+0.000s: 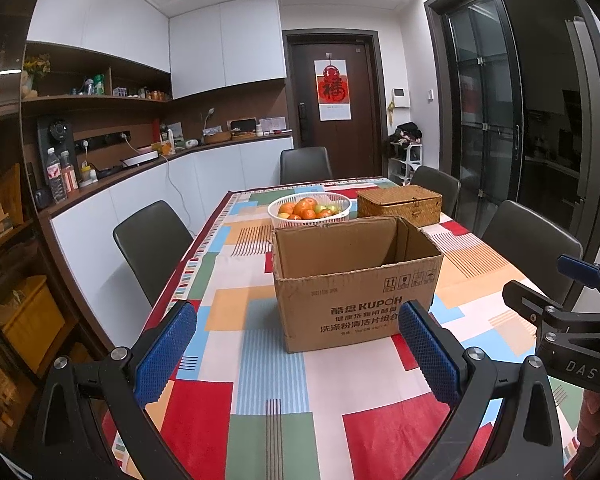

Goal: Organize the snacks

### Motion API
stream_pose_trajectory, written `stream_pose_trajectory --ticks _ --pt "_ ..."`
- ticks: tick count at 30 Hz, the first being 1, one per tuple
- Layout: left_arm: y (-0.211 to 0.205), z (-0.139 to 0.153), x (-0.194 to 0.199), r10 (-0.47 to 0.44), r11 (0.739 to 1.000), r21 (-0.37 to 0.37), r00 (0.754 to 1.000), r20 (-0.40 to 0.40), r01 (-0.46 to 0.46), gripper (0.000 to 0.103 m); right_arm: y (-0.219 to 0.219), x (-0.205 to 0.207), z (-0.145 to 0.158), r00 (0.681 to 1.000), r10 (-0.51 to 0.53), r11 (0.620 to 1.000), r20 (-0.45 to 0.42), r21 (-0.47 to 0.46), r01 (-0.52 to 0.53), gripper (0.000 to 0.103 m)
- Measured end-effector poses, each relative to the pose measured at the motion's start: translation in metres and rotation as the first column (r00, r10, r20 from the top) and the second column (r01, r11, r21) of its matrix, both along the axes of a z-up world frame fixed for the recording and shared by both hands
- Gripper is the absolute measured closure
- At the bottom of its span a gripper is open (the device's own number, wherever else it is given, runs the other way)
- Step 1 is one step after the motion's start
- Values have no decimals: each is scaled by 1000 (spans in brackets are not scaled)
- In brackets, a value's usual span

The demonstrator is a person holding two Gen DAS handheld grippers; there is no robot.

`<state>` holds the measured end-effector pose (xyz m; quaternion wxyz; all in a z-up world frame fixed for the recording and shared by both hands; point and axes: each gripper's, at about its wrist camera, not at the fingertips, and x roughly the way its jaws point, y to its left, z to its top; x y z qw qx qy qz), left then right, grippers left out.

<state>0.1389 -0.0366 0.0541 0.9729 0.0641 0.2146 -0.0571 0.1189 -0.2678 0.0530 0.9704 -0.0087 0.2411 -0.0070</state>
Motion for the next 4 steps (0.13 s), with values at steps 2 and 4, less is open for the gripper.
stream_pose_trajectory --ticks 2,4 --pt "0 0 0 1 1000 -1 1000 -1 -1 0 1 1 0 1000 0 1000 -2 1 0 12" --pt "1 0 0 0 1000 -1 1000 -1 0 0 1 1 0 1000 0 1000 -3 1 0 12"
